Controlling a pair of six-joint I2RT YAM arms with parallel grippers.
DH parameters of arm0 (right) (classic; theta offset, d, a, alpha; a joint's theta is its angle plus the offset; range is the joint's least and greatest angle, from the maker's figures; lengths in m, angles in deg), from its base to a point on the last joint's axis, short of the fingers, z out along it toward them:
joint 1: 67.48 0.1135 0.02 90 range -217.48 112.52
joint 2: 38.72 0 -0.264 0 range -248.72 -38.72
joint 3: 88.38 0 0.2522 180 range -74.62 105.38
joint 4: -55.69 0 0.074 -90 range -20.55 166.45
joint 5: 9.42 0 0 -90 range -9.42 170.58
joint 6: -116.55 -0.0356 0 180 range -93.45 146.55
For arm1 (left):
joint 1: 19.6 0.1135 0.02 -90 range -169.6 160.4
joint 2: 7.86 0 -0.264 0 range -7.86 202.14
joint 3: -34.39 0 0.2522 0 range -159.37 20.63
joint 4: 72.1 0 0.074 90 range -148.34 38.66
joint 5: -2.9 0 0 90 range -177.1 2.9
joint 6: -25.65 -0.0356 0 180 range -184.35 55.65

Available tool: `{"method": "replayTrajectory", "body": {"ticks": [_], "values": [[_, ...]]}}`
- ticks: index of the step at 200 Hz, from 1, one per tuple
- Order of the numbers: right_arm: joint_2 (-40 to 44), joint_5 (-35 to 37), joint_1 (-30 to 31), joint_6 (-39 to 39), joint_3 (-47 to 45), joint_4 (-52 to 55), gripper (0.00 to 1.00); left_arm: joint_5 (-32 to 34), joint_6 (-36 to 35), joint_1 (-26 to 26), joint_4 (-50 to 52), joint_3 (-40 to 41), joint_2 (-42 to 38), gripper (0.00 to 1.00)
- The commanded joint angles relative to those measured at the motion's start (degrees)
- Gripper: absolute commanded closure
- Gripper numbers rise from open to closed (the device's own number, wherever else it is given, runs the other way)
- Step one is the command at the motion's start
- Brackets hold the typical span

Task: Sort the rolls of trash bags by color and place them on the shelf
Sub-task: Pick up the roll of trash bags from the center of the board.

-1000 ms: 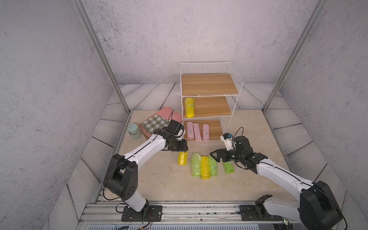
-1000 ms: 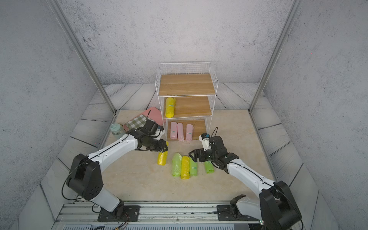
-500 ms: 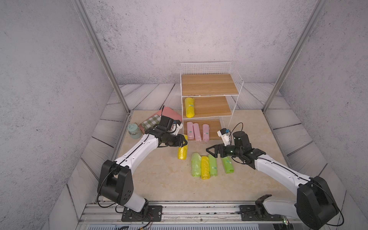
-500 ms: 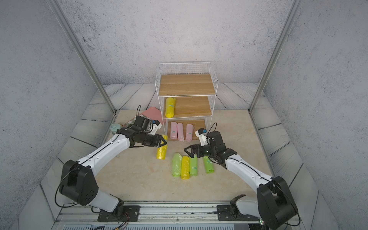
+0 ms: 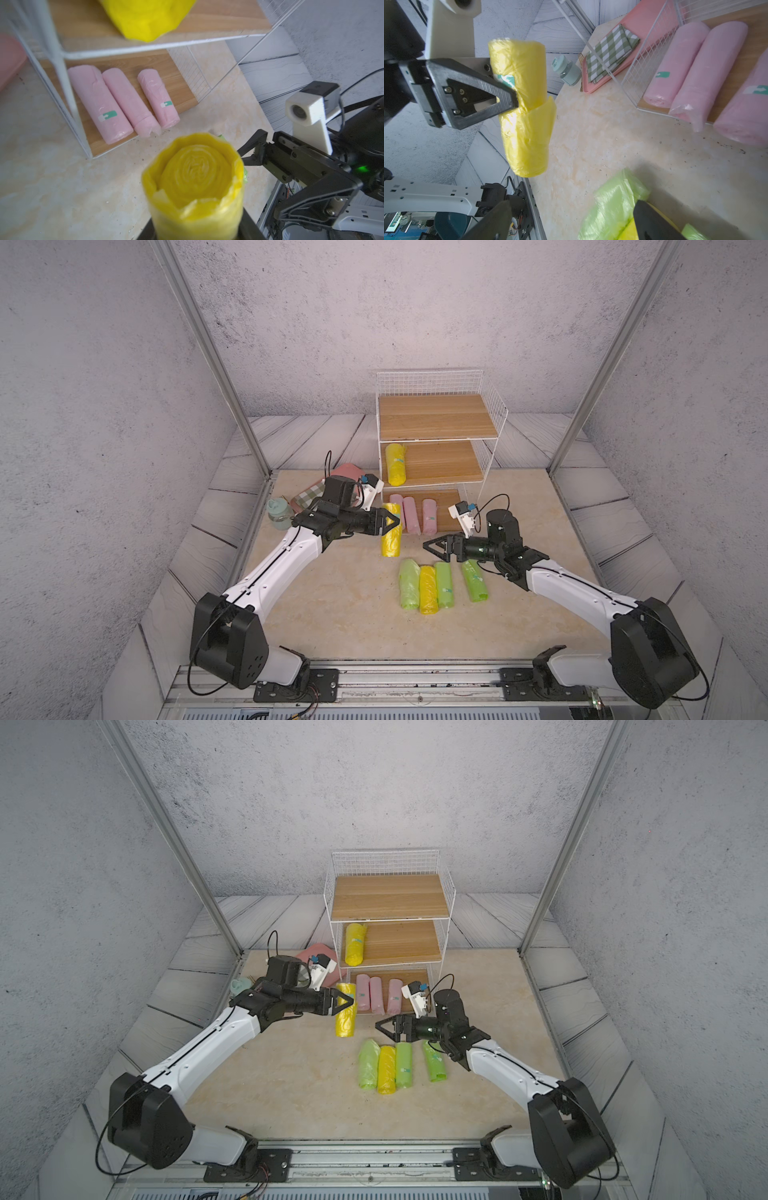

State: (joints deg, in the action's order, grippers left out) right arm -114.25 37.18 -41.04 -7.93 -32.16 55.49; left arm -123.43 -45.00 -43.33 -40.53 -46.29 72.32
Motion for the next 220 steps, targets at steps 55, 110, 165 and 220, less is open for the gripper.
{"method": "replayTrajectory", "body": {"ticks": [55, 110, 165, 220], "values": [[-3.8, -3.2, 1.7, -10.2, -0.4, -16.8, 0.12, -6.0, 6.9, 0.4, -17.3, 4.1, -2.3, 1.00], [-6.4, -3.5, 4.3, -11.1, 0.8, -21.8, 0.20, -9.2, 9.7, 0.5, -22.1, 3.7, -0.4, 1.00], [-8.7, -5.4, 5.6, -11.0, 3.2, -23.8, 0.27, -10.8, 9.9, 0.4, -22.4, 3.7, 0.3, 1.00], [-10.6, -6.3, 6.3, -12.1, 4.5, -26.1, 0.39, -12.4, 11.4, 0.4, -24.2, 3.8, 1.2, 1.00]]}}
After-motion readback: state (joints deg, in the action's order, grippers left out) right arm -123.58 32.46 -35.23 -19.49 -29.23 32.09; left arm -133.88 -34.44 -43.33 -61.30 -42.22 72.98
